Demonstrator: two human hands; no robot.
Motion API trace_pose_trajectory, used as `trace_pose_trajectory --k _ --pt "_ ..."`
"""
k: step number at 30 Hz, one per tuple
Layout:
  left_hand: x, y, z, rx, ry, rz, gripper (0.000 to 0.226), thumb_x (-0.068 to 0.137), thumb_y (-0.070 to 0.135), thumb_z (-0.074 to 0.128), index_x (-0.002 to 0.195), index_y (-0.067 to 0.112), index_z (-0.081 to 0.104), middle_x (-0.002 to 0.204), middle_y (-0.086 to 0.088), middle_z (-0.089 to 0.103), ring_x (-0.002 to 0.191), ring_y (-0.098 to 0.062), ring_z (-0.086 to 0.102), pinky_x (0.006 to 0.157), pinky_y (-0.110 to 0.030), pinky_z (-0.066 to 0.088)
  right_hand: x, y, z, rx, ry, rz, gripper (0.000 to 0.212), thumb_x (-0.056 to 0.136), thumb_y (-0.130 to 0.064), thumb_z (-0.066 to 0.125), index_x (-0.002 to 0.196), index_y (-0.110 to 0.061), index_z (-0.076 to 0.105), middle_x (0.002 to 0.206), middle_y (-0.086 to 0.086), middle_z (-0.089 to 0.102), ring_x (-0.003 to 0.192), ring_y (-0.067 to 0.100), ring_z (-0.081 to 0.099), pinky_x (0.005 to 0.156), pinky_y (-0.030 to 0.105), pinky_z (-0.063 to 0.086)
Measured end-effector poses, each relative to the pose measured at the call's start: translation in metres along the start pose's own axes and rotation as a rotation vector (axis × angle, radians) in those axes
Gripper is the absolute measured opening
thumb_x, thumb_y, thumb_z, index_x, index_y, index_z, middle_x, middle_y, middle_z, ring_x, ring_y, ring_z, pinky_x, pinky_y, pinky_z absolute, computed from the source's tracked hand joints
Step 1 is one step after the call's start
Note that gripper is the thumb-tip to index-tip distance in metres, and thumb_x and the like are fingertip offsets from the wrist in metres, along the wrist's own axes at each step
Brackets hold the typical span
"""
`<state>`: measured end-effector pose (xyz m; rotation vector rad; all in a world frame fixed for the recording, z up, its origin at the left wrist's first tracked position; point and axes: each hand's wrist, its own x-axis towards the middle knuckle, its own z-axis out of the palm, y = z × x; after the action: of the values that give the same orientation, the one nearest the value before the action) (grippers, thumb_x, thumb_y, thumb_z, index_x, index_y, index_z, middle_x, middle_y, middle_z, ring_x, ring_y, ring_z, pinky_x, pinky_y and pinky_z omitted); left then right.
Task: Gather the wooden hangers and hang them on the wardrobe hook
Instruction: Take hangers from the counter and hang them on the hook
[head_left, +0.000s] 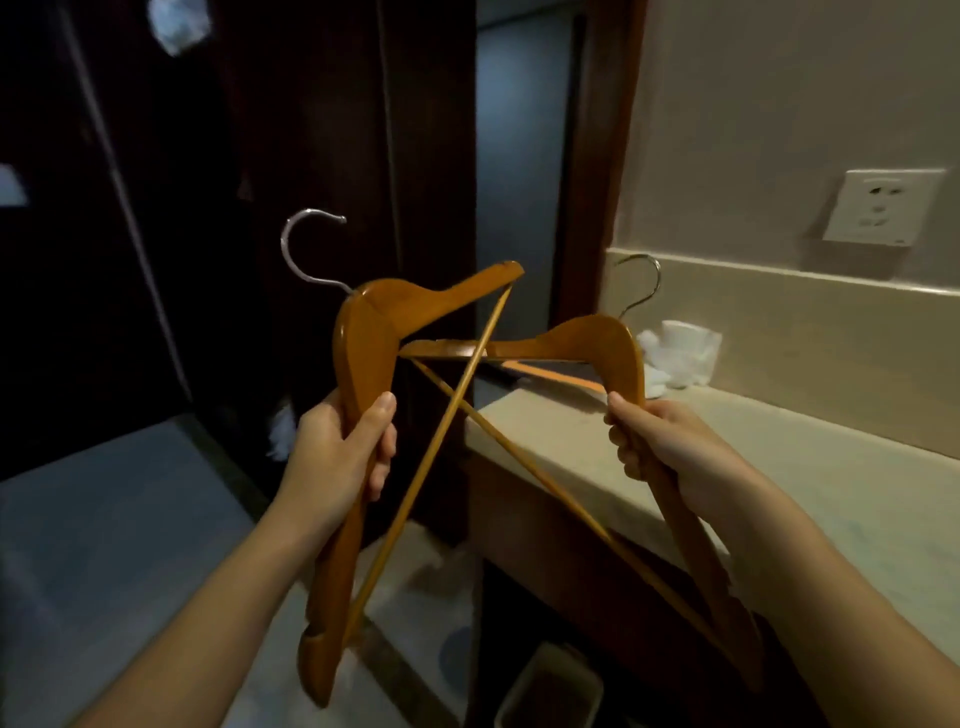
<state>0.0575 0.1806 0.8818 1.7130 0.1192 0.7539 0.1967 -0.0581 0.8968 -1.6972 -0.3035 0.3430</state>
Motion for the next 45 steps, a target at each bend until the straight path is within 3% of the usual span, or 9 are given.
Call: trace_pose_trajectory --k 7,11,15,21,25,31,35,38,45 --pt "-0.087 -0.046 -0.116 0.205 0.163 -0.227 0.035 0.096 0.026 0.047 0.066 0.007 0.05 0.037 0.001 0.048 0.033 -0.006 0.043 0.037 -0.018 0.039 -0.016 0.068 0.136 -0.088 -0.208 0.084 0.031 0.093 -0.035 0.052 0.077 -0.009 0.058 0.061 0.003 0.05 0.051 0.014 0.046 0.052 0.024 0.038" --pt "-0.149 -0.088 -0.165 0.243 0.192 -0.407 0.032 0.095 0.027 0.048 0.069 0.009 0.05 0.041 0.003 0.051 0.036 -0.005 0.045 0.039 -0.018 0.04 -0.037 0.128 0.196 -0.146 -0.338 0.154 0.032 0.092 -0.035 0.054 0.08 -0.006 0.058 0.065 0.006 0.049 0.058 0.018 0.047 0.058 0.029 0.039" --pt "-0.207 -0.13 -0.19 0.258 0.237 -0.601 0.026 0.095 0.028 0.048 0.075 0.013 0.053 0.055 0.001 0.053 0.04 -0.008 0.049 0.041 -0.018 0.043 -0.064 0.192 0.236 -0.222 -0.444 0.218 0.032 0.094 -0.031 0.052 0.071 -0.009 0.054 0.056 0.002 0.047 0.051 0.014 0.045 0.053 0.026 0.039" --pt "-0.266 -0.197 -0.196 0.204 0.238 -0.881 0.018 0.095 0.029 0.049 0.086 0.014 0.055 0.066 -0.005 0.054 0.046 -0.012 0.05 0.043 -0.02 0.045 -0.076 0.267 0.259 -0.403 -0.584 0.301 0.029 0.095 -0.025 0.05 0.071 -0.01 0.051 0.057 0.001 0.047 0.039 0.004 0.046 0.043 0.016 0.039" --pt "-0.289 -0.245 -0.189 0.142 0.204 -1.078 0.021 0.094 0.03 0.05 0.09 0.01 0.057 0.064 -0.004 0.053 0.047 -0.012 0.049 0.047 -0.023 0.044 -0.057 0.305 0.264 -0.63 -0.68 0.32 0.019 0.094 -0.026 0.052 0.081 -0.012 0.056 0.06 -0.003 0.05 0.048 0.006 0.048 0.042 0.013 0.039" --pt "-0.287 -0.298 -0.185 0.182 0.13 -1.302 0.023 0.092 0.033 0.053 0.095 0.012 0.06 0.068 -0.004 0.06 0.058 -0.017 0.057 0.058 -0.03 0.049 -0.008 0.367 0.256 -0.826 -0.766 0.502 0.027 0.092 -0.032 0.053 0.068 -0.021 0.05 0.063 -0.001 0.052 0.062 0.017 0.051 0.066 0.032 0.043" --pt "-0.277 -0.322 -0.191 0.284 0.067 -1.505 0.022 0.095 0.028 0.049 0.106 0.01 0.055 0.081 -0.008 0.062 0.065 -0.017 0.06 0.054 -0.023 0.047 0.026 0.391 0.242 -0.851 -0.753 0.671 0.025 0.09 -0.038 0.055 0.078 -0.016 0.059 0.078 0.007 0.061 0.077 0.024 0.057 0.073 0.037 0.046" --pt "-0.264 -0.334 -0.188 0.319 0.121 -1.563 0.017 0.096 0.023 0.048 0.105 0.01 0.053 0.08 -0.007 0.06 0.062 -0.016 0.057 0.051 -0.022 0.044 0.055 0.406 0.235 -0.871 -0.744 0.767 0.027 0.088 -0.038 0.058 0.094 -0.012 0.063 0.093 0.012 0.064 0.085 0.027 0.061 0.076 0.035 0.047" --pt "-0.223 -0.353 -0.203 0.334 0.248 -1.607 0.01 0.095 0.018 0.049 0.103 0.011 0.05 0.074 -0.007 0.056 0.058 -0.016 0.052 0.049 -0.022 0.041 0.125 0.403 0.262 -0.96 -0.79 0.864 0.017 0.094 -0.027 0.051 0.089 -0.013 0.058 0.084 0.011 0.06 0.081 0.027 0.059 0.073 0.036 0.047"
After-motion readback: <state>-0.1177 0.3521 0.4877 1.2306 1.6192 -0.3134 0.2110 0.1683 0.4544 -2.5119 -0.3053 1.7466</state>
